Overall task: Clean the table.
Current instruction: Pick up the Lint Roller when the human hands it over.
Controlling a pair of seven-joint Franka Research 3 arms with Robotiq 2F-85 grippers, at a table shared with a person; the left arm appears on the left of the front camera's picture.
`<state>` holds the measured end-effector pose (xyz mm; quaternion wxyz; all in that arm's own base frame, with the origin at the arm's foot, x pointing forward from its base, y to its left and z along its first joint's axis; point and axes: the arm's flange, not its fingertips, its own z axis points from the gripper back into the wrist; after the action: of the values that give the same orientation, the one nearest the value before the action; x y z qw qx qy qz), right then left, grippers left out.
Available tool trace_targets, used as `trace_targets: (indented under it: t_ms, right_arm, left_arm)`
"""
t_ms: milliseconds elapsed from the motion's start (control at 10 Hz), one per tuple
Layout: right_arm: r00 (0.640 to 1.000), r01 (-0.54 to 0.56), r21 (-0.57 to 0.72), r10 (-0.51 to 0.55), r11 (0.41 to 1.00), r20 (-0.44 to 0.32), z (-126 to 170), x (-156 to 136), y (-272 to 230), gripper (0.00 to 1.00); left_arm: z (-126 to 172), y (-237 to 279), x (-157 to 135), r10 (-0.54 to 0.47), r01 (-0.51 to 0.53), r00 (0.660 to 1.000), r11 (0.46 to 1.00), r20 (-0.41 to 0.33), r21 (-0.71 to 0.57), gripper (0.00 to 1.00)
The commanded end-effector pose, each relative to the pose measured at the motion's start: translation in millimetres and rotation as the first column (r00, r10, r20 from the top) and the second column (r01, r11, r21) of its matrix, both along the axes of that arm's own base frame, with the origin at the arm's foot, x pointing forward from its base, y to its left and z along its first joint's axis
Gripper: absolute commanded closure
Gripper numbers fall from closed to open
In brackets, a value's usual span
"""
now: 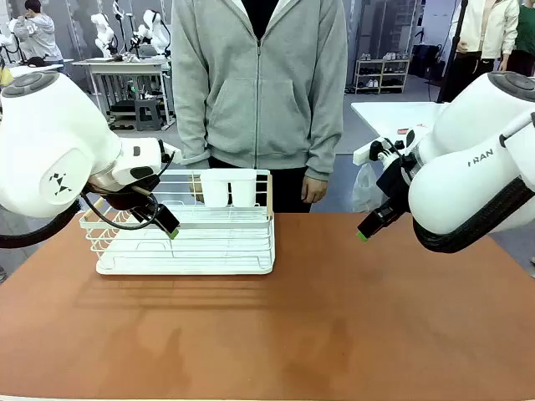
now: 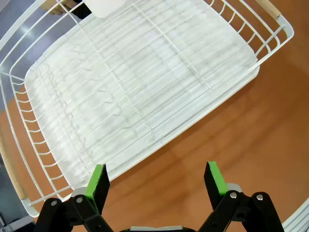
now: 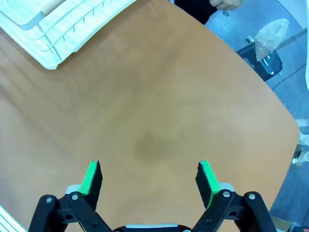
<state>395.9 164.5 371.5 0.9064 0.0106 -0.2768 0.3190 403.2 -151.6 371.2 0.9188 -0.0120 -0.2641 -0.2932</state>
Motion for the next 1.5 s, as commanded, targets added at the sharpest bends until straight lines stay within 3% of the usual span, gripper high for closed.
trace_targets:
  t_ms: [0,1200,1300,1400]
  right_arm:
    - [1.000,0.000,0.000,0.000,1.000,0.000,0.0,0.0,0.0,0.00]
    - [1.000,0.000,-0.001,0.000,1.000,0.000,0.0,0.1,-0.3,0.00]
    - [1.000,0.011,0.005,-0.011,1.000,0.017,17.4,11.1,-4.4,0.00]
    - [0.999,0.039,0.070,-0.039,0.997,-0.005,39.2,24.8,-15.1,0.00]
  left_arm:
    - [0.6,-0.3,0.2,0.000,0.000,1.000,1.000,0.002,-0.001,0.00]
    - [0.0,-1.2,-0.5,-0.002,0.002,1.000,1.000,0.000,0.000,0.00]
    - [22.9,6.3,8.8,-0.019,0.019,1.000,1.000,-0.010,-0.013,0.00]
    - [45.7,19.8,20.0,-0.029,0.023,0.998,0.994,-0.049,-0.108,0.00]
